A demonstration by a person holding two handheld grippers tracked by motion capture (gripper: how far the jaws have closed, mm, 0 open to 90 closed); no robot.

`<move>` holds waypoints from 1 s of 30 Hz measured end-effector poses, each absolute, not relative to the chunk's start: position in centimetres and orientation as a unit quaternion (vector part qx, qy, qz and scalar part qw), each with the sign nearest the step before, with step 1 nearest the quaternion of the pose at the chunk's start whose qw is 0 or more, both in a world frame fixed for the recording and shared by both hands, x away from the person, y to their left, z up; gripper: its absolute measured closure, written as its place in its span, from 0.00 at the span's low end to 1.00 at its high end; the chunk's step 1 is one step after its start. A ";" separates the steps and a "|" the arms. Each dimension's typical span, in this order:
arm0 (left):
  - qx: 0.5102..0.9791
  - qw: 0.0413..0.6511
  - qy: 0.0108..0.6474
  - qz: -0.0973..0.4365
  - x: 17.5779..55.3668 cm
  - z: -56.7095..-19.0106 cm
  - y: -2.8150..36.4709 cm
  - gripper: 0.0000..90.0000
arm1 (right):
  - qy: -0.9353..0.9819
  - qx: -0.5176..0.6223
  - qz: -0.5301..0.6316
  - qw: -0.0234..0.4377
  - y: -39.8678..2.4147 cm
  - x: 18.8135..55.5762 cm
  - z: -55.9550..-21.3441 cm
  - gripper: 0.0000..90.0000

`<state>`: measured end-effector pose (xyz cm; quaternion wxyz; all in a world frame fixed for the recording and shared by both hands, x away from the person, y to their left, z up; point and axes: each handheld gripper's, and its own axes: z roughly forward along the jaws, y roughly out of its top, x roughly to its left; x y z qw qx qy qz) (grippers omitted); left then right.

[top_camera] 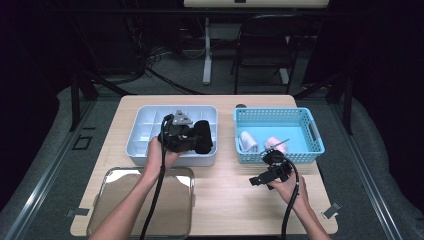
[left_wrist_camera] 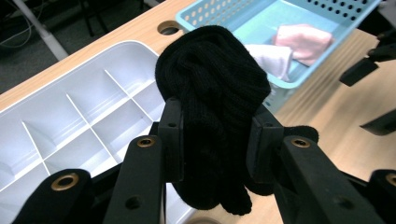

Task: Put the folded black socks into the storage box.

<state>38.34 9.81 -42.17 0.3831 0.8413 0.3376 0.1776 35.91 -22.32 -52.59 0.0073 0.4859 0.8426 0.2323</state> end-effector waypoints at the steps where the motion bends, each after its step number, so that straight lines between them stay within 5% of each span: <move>1: 0.840 0.381 0.341 0.179 38.6 -42.3 9.8 0.72 | 0.839 0.489 0.238 0.009 -22.3 35.9 -52.6 0.07; 30: 0.877 0.288 0.331 0.196 42.5 -47.3 6.0 0.72 | 0.839 0.486 0.244 0.012 -22.5 35.8 -52.2 0.08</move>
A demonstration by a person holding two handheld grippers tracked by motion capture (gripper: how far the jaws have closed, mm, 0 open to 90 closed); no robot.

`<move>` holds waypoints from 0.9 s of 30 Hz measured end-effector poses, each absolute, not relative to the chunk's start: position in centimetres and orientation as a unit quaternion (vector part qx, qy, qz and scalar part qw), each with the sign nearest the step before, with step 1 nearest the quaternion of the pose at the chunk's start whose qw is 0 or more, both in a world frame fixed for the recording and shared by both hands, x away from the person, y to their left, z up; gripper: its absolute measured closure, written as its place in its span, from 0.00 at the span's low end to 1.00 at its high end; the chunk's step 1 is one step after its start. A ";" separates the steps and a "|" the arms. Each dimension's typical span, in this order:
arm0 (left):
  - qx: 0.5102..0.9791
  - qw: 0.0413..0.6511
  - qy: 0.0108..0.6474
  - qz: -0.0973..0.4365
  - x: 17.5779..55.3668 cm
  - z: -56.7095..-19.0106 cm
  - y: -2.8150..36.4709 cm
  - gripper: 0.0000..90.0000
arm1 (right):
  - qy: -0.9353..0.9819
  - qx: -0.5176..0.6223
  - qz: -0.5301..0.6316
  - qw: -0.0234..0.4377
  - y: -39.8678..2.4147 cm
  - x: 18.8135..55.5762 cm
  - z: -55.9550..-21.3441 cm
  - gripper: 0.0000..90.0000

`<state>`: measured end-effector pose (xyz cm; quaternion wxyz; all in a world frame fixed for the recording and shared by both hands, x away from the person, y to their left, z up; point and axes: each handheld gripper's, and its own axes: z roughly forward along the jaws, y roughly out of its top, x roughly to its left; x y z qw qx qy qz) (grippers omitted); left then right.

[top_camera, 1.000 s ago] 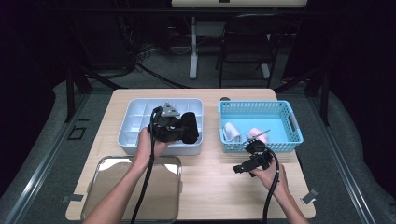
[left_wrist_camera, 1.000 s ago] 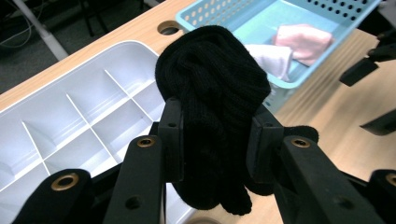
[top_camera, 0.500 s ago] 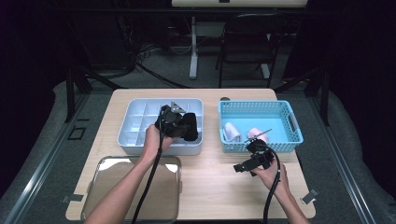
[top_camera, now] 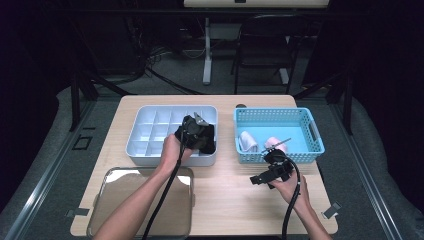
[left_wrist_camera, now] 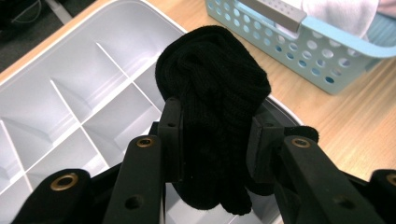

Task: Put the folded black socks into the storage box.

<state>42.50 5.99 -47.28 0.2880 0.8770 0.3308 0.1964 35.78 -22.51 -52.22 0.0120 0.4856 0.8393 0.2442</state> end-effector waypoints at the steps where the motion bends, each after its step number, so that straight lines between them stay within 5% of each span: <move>1: 0.878 0.285 0.330 0.195 42.5 -47.5 5.9 0.72 | 0.839 0.486 0.244 0.013 -22.5 35.8 -52.2 0.08; 27: 0.895 0.259 0.342 0.125 43.7 -50.7 5.3 0.72 | 0.851 0.473 0.230 0.010 -22.2 35.5 -52.0 0.08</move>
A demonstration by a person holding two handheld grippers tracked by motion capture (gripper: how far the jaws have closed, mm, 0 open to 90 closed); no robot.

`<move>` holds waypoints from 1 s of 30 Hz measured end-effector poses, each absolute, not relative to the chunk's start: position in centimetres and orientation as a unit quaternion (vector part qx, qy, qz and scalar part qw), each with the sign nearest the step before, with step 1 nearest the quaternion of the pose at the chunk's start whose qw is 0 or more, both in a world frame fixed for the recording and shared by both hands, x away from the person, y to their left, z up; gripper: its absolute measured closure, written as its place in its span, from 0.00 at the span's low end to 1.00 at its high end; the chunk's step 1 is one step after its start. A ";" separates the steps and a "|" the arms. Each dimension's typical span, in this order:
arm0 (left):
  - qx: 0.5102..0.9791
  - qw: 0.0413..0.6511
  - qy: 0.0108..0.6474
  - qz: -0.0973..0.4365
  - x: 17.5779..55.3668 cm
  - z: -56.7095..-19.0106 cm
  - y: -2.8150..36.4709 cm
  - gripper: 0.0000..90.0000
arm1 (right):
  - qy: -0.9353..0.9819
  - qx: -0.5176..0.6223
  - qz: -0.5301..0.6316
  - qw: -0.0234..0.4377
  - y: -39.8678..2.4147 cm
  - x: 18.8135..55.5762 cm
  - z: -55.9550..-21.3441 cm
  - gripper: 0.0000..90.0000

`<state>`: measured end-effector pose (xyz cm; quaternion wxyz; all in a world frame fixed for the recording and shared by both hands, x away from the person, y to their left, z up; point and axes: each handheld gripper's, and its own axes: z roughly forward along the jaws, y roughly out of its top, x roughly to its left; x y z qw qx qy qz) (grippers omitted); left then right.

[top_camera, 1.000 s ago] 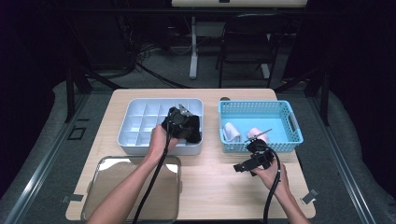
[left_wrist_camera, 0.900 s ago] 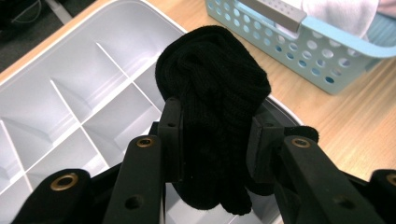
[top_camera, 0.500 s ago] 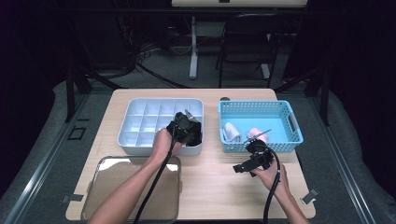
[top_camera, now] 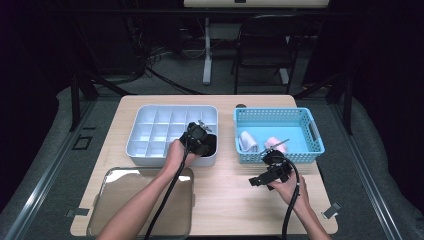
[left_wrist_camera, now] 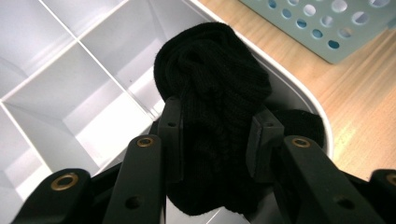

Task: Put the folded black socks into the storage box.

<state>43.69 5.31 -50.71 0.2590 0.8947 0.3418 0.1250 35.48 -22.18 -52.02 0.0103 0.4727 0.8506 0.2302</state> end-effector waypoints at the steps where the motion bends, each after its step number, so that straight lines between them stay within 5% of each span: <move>1: 0.897 0.253 0.343 0.117 43.8 -50.9 5.1 0.72 | 0.847 0.475 0.238 0.010 -22.0 35.4 -52.0 0.08; 7: 0.896 0.260 0.347 0.092 44.2 -50.9 5.4 0.70 | 0.849 0.473 0.236 0.010 -22.0 35.3 -52.0 0.08; 14: 0.888 0.273 0.362 0.076 44.2 -49.2 6.2 0.43 | 0.848 0.475 0.236 0.011 -22.1 35.5 -52.0 0.08; 18: 0.882 0.285 0.366 0.086 44.0 -47.8 6.7 0.38 | 0.849 0.474 0.232 0.009 -22.1 35.6 -52.0 0.08; 25: 0.896 0.253 0.360 0.069 44.8 -48.4 6.3 0.43 | 0.850 0.475 0.228 0.010 -22.3 35.6 -52.1 0.08; 30: 0.905 0.249 0.341 0.055 45.1 -49.5 5.8 0.65 | 0.847 0.477 0.234 0.005 -22.3 35.7 -52.2 0.08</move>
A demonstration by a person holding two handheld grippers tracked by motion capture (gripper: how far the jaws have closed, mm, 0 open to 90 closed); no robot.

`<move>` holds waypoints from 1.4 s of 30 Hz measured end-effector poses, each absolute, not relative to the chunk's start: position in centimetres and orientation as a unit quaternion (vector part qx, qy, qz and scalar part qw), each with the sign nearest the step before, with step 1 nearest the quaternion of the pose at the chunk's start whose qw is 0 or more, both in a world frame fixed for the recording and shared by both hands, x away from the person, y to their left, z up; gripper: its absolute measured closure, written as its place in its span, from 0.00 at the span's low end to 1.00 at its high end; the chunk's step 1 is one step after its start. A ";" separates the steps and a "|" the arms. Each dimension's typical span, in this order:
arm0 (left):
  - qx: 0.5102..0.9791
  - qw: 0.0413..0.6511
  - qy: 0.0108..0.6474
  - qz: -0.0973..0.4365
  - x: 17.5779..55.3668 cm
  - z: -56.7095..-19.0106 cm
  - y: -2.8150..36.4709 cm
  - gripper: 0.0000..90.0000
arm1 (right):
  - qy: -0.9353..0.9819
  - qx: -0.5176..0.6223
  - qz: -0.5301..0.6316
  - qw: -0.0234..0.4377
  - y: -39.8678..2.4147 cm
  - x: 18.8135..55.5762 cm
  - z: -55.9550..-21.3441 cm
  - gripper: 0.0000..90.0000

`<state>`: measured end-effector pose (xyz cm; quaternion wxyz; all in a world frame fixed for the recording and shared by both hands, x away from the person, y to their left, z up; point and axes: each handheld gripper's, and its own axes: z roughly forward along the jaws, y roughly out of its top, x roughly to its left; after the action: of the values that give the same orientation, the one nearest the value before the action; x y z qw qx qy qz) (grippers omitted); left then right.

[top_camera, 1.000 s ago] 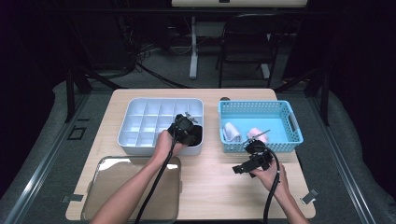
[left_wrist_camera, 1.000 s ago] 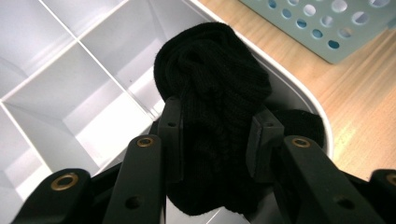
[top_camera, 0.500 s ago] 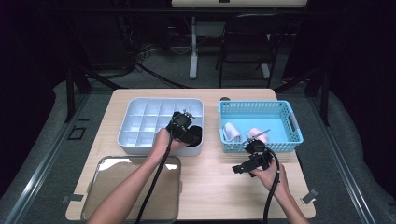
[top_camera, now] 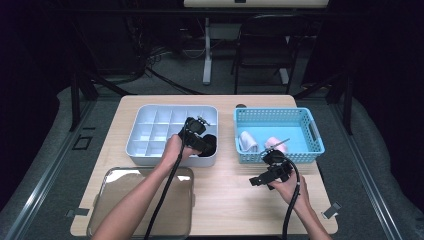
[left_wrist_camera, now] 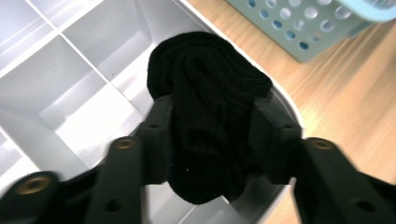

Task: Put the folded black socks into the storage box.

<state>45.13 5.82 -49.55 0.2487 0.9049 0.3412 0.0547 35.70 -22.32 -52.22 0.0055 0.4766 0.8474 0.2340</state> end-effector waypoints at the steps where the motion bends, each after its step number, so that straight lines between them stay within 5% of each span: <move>1: 0.907 0.244 0.338 0.056 45.1 -49.8 5.7 0.68 | 0.846 0.478 0.234 0.007 -22.3 35.7 -52.3 0.08; 18: 0.911 0.216 0.352 0.021 45.7 -51.5 5.0 0.75 | 0.845 0.480 0.238 0.003 -22.4 35.5 -52.0 0.09; 24: 0.907 0.231 0.351 0.034 45.5 -49.9 5.1 0.50 | 0.845 0.481 0.234 0.008 -22.8 35.7 -51.9 0.09; 42: 0.896 0.287 0.331 0.075 41.6 -46.4 7.6 0.16 | 0.836 0.489 0.250 0.005 -23.0 35.6 -51.7 0.09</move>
<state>41.59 7.57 -46.44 0.2871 0.8958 0.3310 0.0749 35.63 -23.03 -51.68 0.0051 0.4887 0.8360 0.2496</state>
